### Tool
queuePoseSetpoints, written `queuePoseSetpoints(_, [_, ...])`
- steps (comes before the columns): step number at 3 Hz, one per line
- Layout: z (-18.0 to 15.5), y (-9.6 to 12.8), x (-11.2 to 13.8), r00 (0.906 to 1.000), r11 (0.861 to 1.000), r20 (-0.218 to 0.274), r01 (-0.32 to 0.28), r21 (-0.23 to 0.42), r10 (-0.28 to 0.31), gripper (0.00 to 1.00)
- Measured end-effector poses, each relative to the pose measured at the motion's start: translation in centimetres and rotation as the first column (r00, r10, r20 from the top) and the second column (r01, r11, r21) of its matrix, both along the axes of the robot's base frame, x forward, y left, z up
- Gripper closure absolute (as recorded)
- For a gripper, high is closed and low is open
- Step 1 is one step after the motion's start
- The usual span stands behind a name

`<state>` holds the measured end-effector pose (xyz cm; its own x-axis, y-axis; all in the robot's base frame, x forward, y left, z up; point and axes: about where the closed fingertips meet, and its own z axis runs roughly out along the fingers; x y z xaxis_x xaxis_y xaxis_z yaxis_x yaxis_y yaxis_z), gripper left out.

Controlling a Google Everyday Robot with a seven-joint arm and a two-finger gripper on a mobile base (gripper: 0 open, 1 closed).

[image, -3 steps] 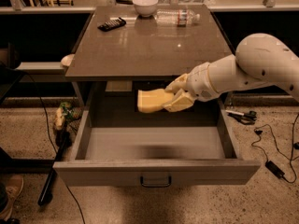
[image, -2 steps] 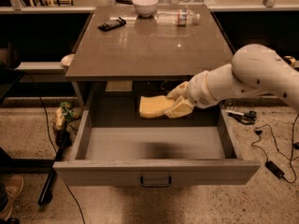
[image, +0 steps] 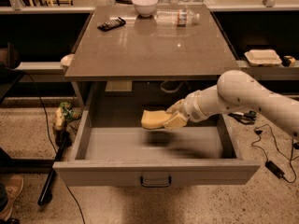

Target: Place sponge into top drawer

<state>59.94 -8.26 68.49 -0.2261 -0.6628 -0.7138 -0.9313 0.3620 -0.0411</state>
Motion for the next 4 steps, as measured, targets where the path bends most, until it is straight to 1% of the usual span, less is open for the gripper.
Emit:
queuePoseSetpoints(1, [-3.2,0.5,1.3,0.9994,1.000,-0.034,0.002,0.022,-0.002,0.59])
queuePoseSetpoints(2, [-4.9,0.8,2.1,0.9987,0.999,-0.050,0.002,0.038,0.000,0.36])
queuePoseSetpoints(3, [-5.0,0.8,2.1,0.9987,0.999,-0.051,0.003,0.038,-0.002,0.13])
queuePoseSetpoints(4, [-4.0,0.0,2.3,0.9996,0.999,-0.026,0.014,0.037,-0.013,0.00])
